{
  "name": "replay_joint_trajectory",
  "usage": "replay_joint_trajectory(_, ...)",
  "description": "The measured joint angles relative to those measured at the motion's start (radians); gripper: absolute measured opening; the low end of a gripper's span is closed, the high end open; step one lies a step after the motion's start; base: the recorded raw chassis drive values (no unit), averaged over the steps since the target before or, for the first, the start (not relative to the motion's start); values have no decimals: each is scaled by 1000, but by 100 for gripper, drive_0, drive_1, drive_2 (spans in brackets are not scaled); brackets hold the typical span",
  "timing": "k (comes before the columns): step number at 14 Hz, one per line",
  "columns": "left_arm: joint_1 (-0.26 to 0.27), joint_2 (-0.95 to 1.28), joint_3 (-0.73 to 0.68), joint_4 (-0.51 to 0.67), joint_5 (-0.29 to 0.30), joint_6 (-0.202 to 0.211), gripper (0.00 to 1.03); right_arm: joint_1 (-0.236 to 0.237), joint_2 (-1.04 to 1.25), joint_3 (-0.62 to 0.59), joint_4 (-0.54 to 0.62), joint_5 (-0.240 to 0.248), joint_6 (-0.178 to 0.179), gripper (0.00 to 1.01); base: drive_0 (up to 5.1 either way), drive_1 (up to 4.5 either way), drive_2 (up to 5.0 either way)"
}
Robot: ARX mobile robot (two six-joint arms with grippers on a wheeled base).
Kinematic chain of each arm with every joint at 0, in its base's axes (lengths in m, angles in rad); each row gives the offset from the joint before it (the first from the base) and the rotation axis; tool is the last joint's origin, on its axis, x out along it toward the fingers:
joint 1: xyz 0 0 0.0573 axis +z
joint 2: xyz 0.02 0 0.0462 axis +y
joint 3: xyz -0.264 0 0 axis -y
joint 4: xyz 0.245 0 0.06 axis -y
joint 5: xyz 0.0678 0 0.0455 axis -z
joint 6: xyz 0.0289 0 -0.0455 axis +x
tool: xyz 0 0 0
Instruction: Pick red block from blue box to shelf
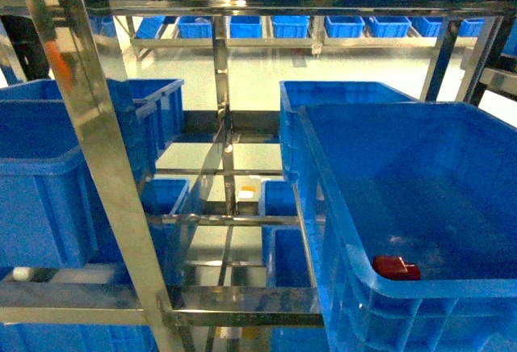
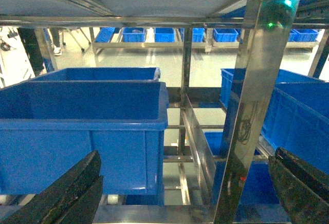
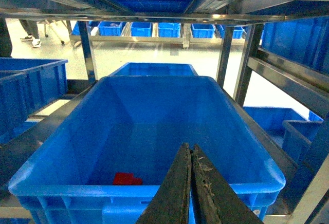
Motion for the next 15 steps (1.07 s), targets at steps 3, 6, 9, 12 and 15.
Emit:
replay_joint_trajectory(3,0,0,0,0,1,0,98,0,0,0,8,-1,0,13,0,0,0)
replay_joint_trajectory(6,0,0,0,0,1,0,98,0,0,0,8,-1,0,52,0,0,0)
replay_joint_trajectory(9,0,0,0,0,1,0,98,0,0,0,8,-1,0,94,0,0,0)
replay_joint_trajectory(12,0,0,0,0,1,0,98,0,0,0,8,-1,0,98,0,0,0)
replay_joint_trajectory(15,0,0,0,0,1,0,98,0,0,0,8,-1,0,98,0,0,0)
